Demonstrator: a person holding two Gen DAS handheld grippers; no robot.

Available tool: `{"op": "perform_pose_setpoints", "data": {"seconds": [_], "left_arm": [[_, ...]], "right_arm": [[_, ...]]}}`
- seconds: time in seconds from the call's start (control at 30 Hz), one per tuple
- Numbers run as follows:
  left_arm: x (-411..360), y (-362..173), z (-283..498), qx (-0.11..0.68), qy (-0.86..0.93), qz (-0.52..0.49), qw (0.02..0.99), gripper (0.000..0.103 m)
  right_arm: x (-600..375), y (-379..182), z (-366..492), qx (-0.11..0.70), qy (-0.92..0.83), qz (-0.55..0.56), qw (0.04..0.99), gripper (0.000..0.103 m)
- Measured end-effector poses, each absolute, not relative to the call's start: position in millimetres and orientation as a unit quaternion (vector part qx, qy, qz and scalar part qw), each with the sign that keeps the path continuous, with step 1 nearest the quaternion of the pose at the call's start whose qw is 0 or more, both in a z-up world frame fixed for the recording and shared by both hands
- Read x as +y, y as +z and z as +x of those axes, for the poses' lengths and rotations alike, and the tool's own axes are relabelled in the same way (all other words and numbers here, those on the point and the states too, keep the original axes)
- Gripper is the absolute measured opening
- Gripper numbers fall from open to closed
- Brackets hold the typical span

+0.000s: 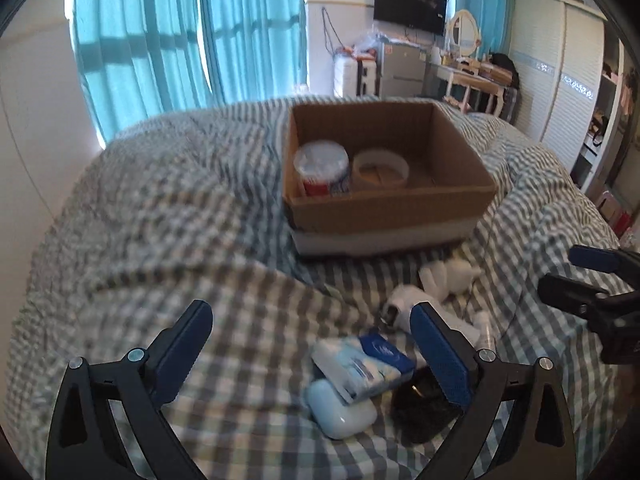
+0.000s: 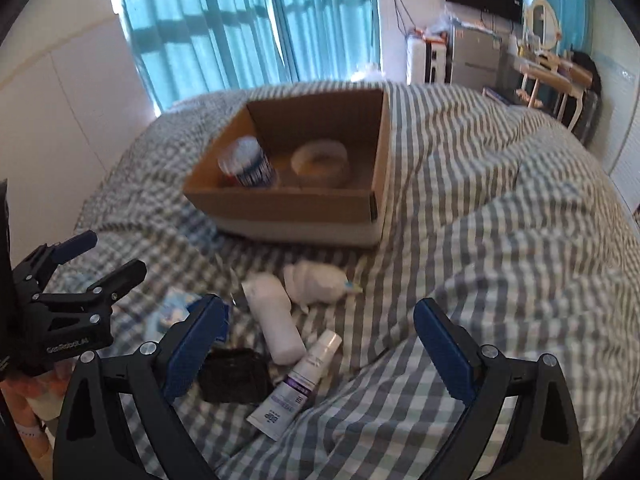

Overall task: Organize objects
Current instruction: 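Grasp the tissue pack with the left tool while the right tool grasps the white tube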

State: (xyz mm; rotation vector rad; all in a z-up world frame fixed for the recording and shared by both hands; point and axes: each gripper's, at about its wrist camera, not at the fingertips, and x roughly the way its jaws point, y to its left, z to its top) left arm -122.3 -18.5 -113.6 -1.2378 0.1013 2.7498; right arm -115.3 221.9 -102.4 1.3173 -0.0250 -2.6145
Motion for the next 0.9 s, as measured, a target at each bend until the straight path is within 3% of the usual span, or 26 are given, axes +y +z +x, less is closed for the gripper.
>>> {"op": "perform_pose_setpoints", "data": {"seconds": [0.2,0.33,0.47,0.6,0.9], "left_arm": [[-10,-138,-125,0.039,0.898,-0.432,0.071,0.102],[-4,-148,-125,0.039,0.892,-0.442,0.081,0.102],[-1,-159,-126,0.037,0.884,-0.457,0.093,0.102],[3,-164,-126,0.042,0.879,-0.464,0.099,0.102],[8,-172,-130,0.049,0.868,-0.484,0.103,0.102]], "right_arm": [[209,-137,-124,0.033,-0.869,0.483,0.104,0.084],[204,-165,-126,0.04,-0.843,0.523,0.119,0.066],[198,-187,-126,0.055,-0.824,0.55,0.123,0.059],[192,-197,-127,0.063,-0.815,0.562,0.128,0.055],[190,-188,-119,0.057,-0.832,0.534,0.136,0.033]]}}
